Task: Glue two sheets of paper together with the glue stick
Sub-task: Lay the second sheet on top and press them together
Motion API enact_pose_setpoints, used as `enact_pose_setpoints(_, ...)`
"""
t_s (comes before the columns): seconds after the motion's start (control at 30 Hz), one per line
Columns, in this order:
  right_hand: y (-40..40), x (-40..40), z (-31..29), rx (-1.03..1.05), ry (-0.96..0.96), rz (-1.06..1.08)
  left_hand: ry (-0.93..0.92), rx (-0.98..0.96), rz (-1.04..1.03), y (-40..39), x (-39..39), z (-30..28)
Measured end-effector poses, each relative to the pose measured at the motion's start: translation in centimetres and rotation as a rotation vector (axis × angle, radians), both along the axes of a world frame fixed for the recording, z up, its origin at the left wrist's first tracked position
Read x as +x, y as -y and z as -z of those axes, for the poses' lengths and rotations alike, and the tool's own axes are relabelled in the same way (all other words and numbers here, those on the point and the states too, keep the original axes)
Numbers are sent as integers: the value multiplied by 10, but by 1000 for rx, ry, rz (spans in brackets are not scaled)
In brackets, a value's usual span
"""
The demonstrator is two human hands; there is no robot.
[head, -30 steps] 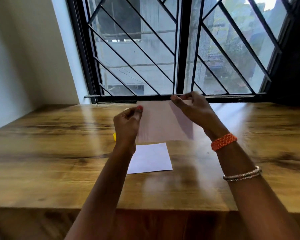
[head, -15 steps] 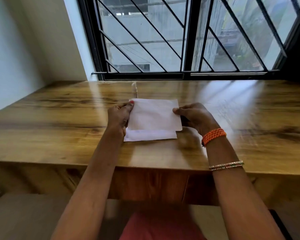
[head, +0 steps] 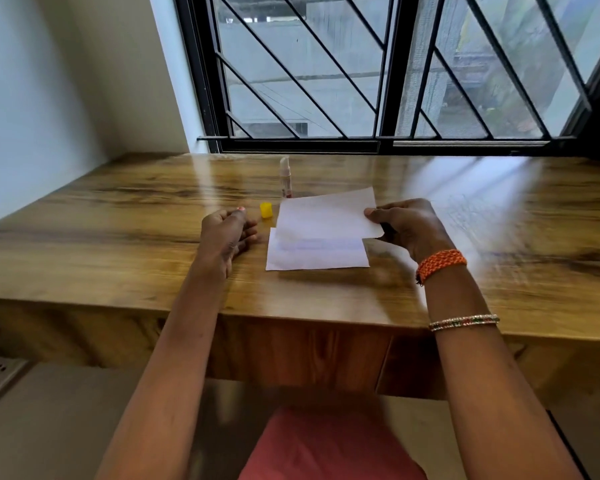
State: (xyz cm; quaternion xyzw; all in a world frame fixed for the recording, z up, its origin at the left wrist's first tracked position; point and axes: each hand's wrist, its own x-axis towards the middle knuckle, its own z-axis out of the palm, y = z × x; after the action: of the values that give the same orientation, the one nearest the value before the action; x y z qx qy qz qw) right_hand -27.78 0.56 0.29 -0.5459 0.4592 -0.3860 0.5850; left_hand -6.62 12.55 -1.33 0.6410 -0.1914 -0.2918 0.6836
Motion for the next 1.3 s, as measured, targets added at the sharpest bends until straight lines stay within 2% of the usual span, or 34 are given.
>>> enact_pose_setpoints(0.27,-10,2,0,69,-60,-50,-200,25,88,-6,-4,-4)
enact_pose_setpoints(0.73,-9,12,5,87,-55,-34,-254,59,213,-4,0,-17)
enact_pose_setpoints(1.3,4,18,16,25,-171,23,-256,77,270,-7,-6,-25)
